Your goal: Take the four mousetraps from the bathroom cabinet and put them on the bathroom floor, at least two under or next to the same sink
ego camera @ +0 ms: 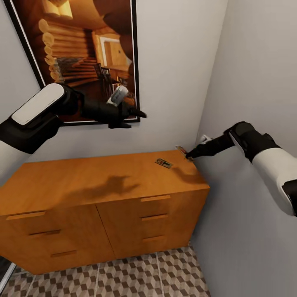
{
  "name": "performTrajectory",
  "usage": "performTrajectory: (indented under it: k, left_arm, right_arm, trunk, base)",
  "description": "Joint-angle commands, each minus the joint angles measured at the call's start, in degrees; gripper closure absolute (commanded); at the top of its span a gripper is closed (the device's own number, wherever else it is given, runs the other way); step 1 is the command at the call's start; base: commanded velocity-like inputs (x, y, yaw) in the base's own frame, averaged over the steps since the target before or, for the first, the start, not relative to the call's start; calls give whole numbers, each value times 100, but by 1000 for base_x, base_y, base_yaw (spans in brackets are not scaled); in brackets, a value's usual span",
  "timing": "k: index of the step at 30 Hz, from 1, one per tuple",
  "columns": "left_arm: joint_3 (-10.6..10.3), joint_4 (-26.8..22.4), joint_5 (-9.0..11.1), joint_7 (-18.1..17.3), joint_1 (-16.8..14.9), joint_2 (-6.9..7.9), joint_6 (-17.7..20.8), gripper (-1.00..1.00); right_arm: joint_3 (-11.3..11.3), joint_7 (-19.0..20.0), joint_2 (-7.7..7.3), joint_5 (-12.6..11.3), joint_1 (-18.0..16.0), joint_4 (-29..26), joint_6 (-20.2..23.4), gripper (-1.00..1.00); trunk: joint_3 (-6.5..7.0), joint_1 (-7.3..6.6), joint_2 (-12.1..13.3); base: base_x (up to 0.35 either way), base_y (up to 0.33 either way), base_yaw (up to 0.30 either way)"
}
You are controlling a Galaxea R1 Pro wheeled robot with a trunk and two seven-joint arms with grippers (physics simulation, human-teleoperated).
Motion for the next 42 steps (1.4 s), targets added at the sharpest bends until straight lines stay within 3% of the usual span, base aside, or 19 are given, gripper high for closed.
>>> performTrajectory:
  k: [1,5,8,10,12,15,19,21,22,23,25,26,27,29,30,31,36,42]
  left_arm:
    - [-6,3,52,173,-10,57,-5,-100]
    - [23,18,42,776,-16,121,6,-100]
    - [20,26,42,1454,-18,100,14,-100]
    - [-6,32,42,1715,-17,91,15,-100]
    - [-114,38,45,1826,-13,99,16,-100]
    - [-585,132,47,1890,-11,71,5,-100]
    - [-812,641,43,1890,-10,-145,-4,-100]
    - [-1020,1024,46,1885,-5,-417,-12,-100]
    - [-1282,1331,44,1883,-3,-696,-19,-100]
    - [-1370,1451,45,1883,-3,-811,-21,-100]
    - [-1622,2094,45,1885,-2,-1337,-28,-100]
    - [-1688,2497,36,1886,-2,-1634,-28,-100]
    - [-1713,2707,32,1885,-2,-1793,-28,-100]
    - [-1779,3453,-19,1883,-3,-2386,-27,-100]
    - [-1786,3583,-53,1881,-4,-2495,-27,-100]
    - [-1789,3806,-219,1870,-12,-2710,-31,-100]
    - [-1786,3748,-557,1840,-15,-2905,-70,-100]
    - [-1789,3534,-591,1844,-18,-2911,-72,-100]
  right_arm:
    - [13,170,-101,17,-4,-97,88,100]
    - [30,538,-261,16,-4,-221,135,100]
    - [42,949,-308,16,-4,-249,153,100]
    - [41,1181,-318,18,-4,-260,157,100]
    - [31,1328,-317,19,-4,-275,164,100]
    - [11,1412,-310,8,-4,-278,168,100]
    - [-3,1434,-297,-40,-4,-279,165,100]
    - [-41,1439,-305,-235,-4,-278,162,100]
    - [-75,1441,-310,-498,-4,-277,161,100]
    - [-81,1441,-313,-593,-4,-273,161,100]
    - [-89,1442,-314,-960,-4,-246,156,100]
    - [-88,1442,-306,-1099,-4,-241,155,100]
    - [-87,1442,-301,-1150,-4,-243,154,100]
    - [-86,1443,-280,-1274,-4,-255,154,100]
    - [-86,1443,-277,-1292,-4,-258,156,100]
    - [-86,1443,-270,-1327,-4,-262,161,100]
    - [-86,1438,-256,-1368,20,-256,169,100]
    - [-86,1432,-178,-1368,89,-260,163,100]
  trunk:
    - [-7,0,-3]
    - [-7,0,-3]
    - [-7,0,-3]
    - [-7,0,-3]
    - [-7,0,-3]
    - [-7,0,-3]
    - [-7,0,-3]
    - [-7,0,-3]
    - [-7,0,-3]
    - [-7,0,-3]
    - [-7,0,-3]
    - [-7,0,-3]
    - [-7,0,-3]
    - [-7,0,-3]
    - [-7,0,-3]
    - [-7,0,-3]
    - [-7,0,-3]
    - [-7,0,-3]
  base:
    - [0,0,0]
    - [0,0,0]
    - [0,0,0]
    - [0,0,0]
    - [0,0,0]
    - [0,0,0]
    - [0,0,0]
    - [0,0,0]
    - [0,0,0]
    - [0,0,0]
    - [0,0,0]
    - [0,0,0]
    - [0,0,0]
    - [0,0,0]
    - [0,0,0]
    - [0,0,0]
    - [0,17,0]
    - [144,2,0]
